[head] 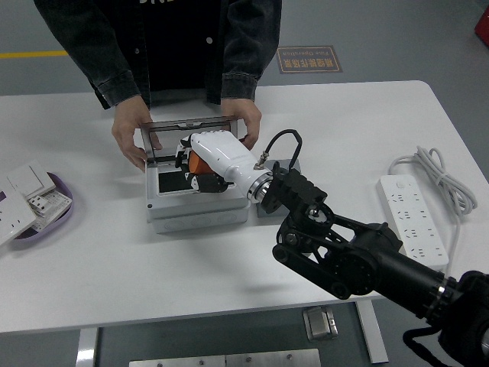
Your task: Pick up the cylinder from the cube,place it in the box,flap close box
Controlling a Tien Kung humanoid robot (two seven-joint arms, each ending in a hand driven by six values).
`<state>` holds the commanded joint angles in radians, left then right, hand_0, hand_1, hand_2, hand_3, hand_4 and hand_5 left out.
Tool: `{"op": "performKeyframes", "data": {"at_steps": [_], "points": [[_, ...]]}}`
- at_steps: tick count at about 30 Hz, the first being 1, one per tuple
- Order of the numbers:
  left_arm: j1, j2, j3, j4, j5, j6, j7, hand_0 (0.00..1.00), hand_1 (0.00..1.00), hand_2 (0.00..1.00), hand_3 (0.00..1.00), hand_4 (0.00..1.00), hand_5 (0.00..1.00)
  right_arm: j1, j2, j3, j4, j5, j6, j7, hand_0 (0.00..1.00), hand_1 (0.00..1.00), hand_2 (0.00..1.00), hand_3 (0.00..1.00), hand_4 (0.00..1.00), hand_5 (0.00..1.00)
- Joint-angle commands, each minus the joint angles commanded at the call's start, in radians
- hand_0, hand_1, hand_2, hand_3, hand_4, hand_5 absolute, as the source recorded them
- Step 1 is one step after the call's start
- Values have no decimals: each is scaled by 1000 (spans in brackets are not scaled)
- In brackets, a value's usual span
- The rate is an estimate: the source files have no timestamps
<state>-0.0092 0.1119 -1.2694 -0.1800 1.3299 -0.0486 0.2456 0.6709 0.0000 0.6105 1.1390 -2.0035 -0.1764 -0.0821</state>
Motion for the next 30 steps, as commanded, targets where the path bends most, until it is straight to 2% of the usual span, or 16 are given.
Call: {"op": "performKeyframes", "data": {"at_steps": [1,2,7,8,13,14,19,20,25,26,30], "points": [[0,0,-1,0,1,0,1,598,582,555,603,664,258,1,0,0,-3,-5,14,0,2,173,253,196,2,2],[1,0,-1,0,1,0,1,598,582,556,603,666,260,1,0,0,-6,-9,24,-1,226,385,405,320,2,2],[1,1,-2,0,3,0,2,598,582,556,603,666,260,5,0,-7,-28,-16,43,4,226,385,405,320,2,2],[0,1,-2,0,4,0,2,598,580,556,603,665,260,6,0,-9,-31,-18,43,5,733,665,644,633,169,86],[-1,1,-3,0,6,-1,2,598,580,556,603,665,260,11,0,-16,-40,-38,40,5,733,665,644,633,169,86],[-1,1,-3,0,7,-1,2,598,582,556,603,665,260,12,0,-17,-42,-43,40,5,869,763,768,764,450,74],[-1,1,-4,0,10,-1,3,598,582,556,603,665,260,14,0,-20,-50,-61,39,1,869,763,768,764,450,74],[-1,1,-4,0,10,-1,3,598,580,556,603,666,260,14,0,-21,-52,-63,39,0,912,798,801,870,597,79],[0,1,-5,0,12,-1,4,598,580,556,603,666,260,14,0,-23,-60,-74,43,-2,912,798,801,870,597,79],[0,2,-4,0,11,-1,5,598,580,556,604,666,260,14,0,-23,-60,-75,43,-1,924,810,809,880,641,48],[0,2,-7,0,15,-1,6,598,580,556,604,666,260,15,0,-22,-59,-76,44,2,924,810,809,880,641,48]]}}
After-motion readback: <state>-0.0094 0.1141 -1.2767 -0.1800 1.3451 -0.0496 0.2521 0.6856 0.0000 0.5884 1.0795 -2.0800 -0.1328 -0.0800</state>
